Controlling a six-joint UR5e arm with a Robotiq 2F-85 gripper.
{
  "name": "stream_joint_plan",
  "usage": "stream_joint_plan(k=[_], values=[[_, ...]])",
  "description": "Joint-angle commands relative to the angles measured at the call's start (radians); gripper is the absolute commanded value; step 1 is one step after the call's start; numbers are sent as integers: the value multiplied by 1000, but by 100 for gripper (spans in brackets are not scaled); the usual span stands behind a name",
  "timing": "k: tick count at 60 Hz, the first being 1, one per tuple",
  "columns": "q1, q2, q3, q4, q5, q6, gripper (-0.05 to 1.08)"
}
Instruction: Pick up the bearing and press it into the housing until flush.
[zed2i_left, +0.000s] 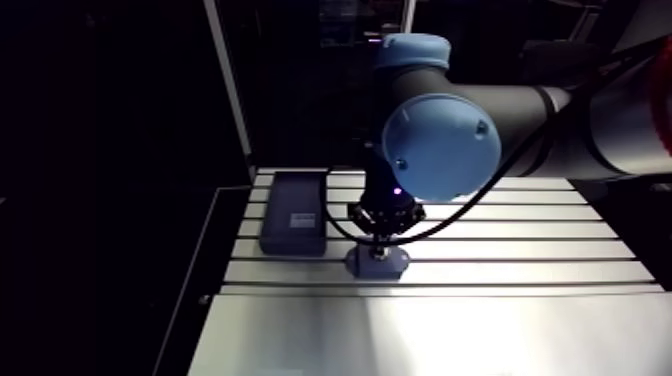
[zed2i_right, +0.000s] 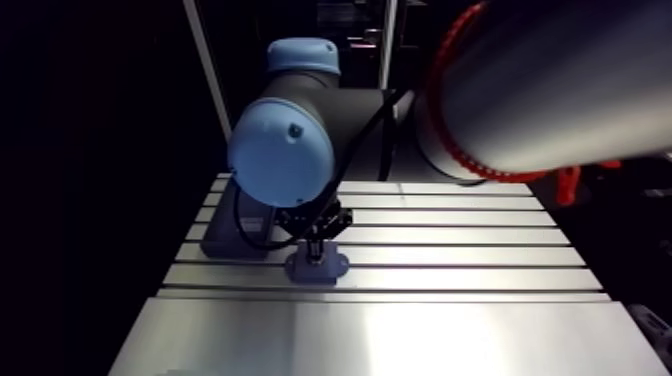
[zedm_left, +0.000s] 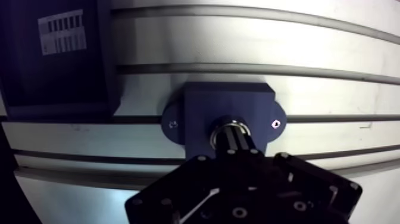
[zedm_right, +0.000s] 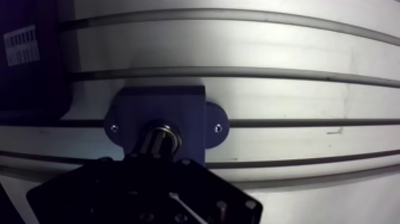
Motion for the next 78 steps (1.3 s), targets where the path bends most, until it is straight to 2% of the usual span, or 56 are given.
stream_joint_plan(k=[1,78], values=[[1,0,2,0,0,-1,107],[3,11,5,-3,-4,-2,107]])
